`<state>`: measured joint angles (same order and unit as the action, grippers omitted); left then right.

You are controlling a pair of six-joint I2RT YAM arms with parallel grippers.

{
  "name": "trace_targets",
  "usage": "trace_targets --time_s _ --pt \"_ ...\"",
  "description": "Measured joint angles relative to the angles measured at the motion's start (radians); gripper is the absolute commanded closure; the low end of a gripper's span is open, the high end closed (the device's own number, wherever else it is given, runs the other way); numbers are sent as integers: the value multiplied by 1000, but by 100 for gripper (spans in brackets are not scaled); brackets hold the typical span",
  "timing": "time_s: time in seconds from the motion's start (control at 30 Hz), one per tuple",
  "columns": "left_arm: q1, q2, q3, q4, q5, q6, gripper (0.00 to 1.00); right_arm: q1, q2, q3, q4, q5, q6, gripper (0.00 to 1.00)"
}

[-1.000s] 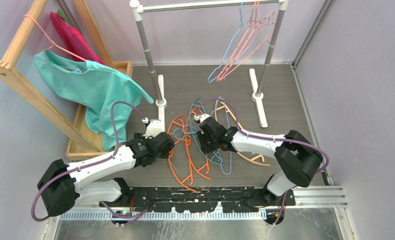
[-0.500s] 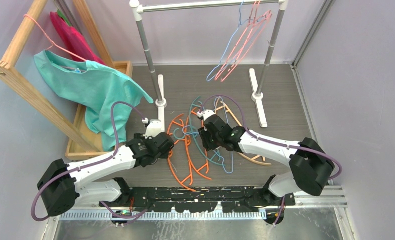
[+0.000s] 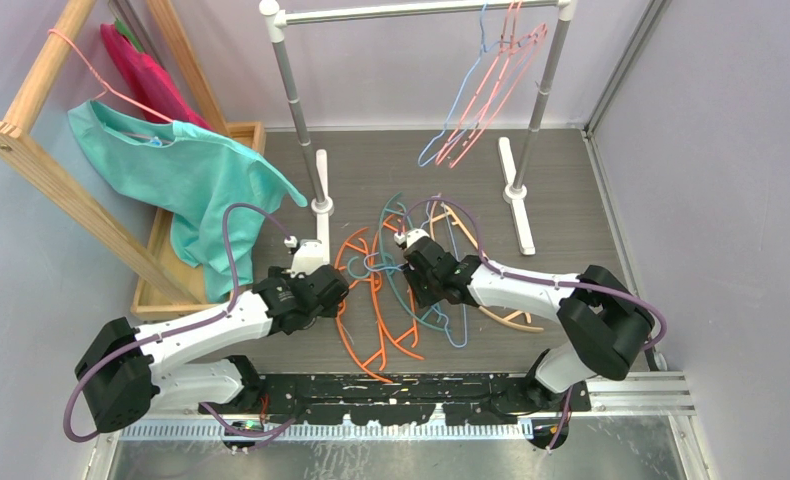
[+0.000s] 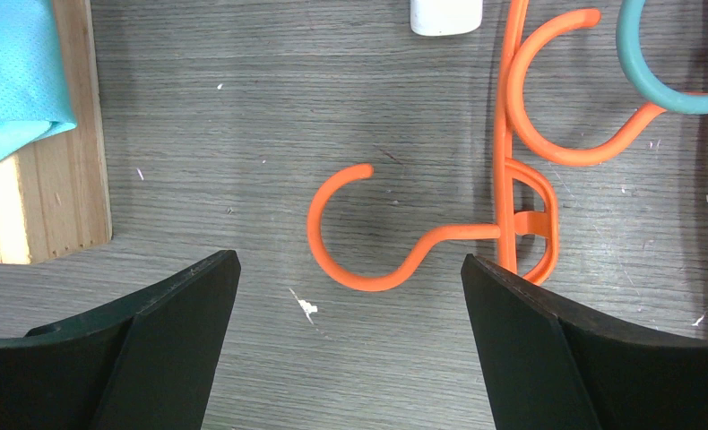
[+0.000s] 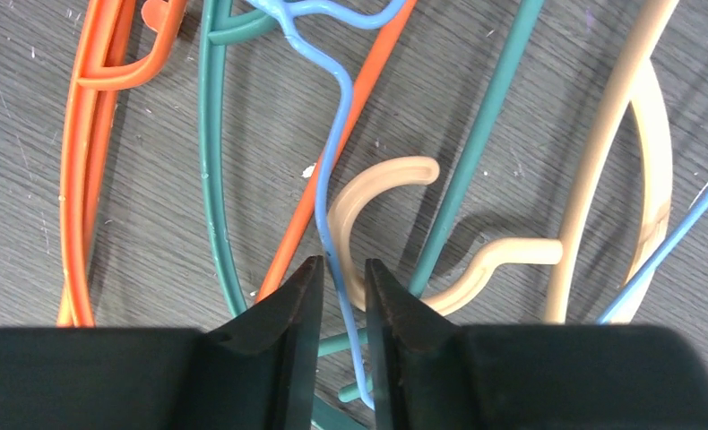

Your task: Organize the hangers

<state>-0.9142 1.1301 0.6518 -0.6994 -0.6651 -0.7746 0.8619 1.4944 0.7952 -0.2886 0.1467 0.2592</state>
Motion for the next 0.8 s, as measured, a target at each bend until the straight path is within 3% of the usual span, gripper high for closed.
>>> trace_targets --time_s 0.27,0.53,0.8 --pt "0 0 0 0 0 -2 2 0 -6 -5 14 5 -1 99" --pt "0 -17 -6 -1 0 -5 2 0 -74 -4 8 -12 21 99" --pt "0 -41 -11 -2 0 -7 2 0 -252 39 4 -76 92 99"
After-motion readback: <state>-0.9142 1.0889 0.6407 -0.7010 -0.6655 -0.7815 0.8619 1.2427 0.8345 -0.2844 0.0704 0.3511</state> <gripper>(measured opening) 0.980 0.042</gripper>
